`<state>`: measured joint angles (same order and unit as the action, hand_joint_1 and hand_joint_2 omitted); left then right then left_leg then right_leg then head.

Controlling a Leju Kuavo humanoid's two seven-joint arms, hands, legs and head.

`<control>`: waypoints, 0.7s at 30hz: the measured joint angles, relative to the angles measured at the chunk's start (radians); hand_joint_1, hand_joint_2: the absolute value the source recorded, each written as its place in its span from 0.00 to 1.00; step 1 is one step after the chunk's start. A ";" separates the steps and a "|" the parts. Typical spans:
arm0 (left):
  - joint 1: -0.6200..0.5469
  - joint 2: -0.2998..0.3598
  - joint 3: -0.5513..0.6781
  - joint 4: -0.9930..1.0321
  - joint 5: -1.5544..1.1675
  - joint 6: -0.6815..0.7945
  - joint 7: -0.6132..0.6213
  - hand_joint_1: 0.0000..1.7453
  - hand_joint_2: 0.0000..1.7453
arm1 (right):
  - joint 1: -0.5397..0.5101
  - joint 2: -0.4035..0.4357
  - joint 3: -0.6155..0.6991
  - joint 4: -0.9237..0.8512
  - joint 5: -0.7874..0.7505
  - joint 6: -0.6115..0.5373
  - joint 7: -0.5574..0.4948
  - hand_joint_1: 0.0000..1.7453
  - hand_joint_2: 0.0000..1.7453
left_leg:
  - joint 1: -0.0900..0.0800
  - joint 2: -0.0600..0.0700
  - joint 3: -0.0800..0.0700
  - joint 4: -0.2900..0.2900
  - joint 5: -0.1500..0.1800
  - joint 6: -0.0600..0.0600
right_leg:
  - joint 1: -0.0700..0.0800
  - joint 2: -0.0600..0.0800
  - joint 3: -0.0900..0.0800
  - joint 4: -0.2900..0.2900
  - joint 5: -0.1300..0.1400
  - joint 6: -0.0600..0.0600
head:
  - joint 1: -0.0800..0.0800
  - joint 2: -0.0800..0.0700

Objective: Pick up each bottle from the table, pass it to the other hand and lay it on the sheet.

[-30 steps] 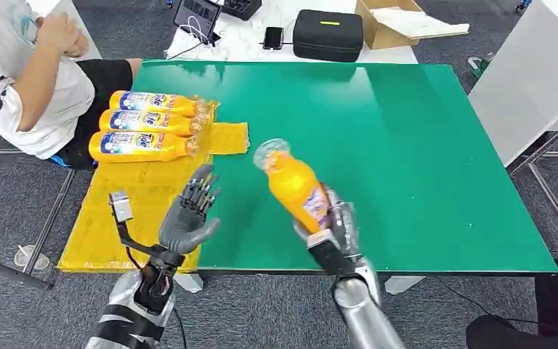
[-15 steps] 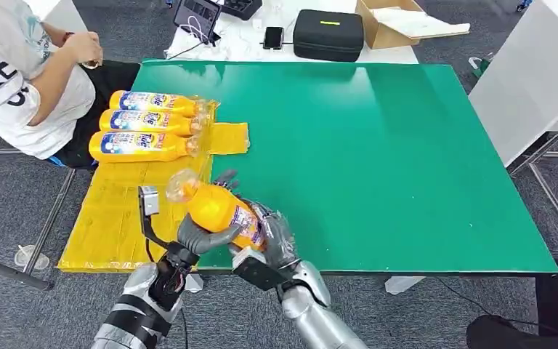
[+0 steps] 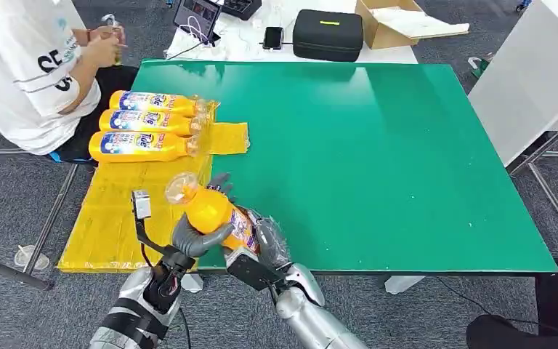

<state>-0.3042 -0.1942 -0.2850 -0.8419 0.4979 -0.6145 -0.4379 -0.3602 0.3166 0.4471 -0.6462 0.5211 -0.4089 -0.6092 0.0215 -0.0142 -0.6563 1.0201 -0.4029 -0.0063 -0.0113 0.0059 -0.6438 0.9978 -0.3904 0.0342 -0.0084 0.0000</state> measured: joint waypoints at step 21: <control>0.000 -0.004 0.003 -0.063 -0.092 0.120 -0.051 1.00 1.00 | -0.026 0.019 0.000 -0.006 -0.036 -0.022 0.031 0.00 0.00 | 0.000 0.000 0.000 0.000 0.000 0.000 | 0.000 0.000 0.000 0.000 0.000 0.000 | 0.000 0.000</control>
<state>-0.3037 -0.1980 -0.2815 -0.9052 0.4056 -0.4946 -0.4890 -0.3862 0.3353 0.4475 -0.6523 0.4853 -0.4311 -0.5784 0.0215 -0.0141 -0.6563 1.0201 -0.4027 -0.0063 -0.0113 0.0059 -0.6437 0.9978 -0.3903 0.0342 -0.0084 0.0000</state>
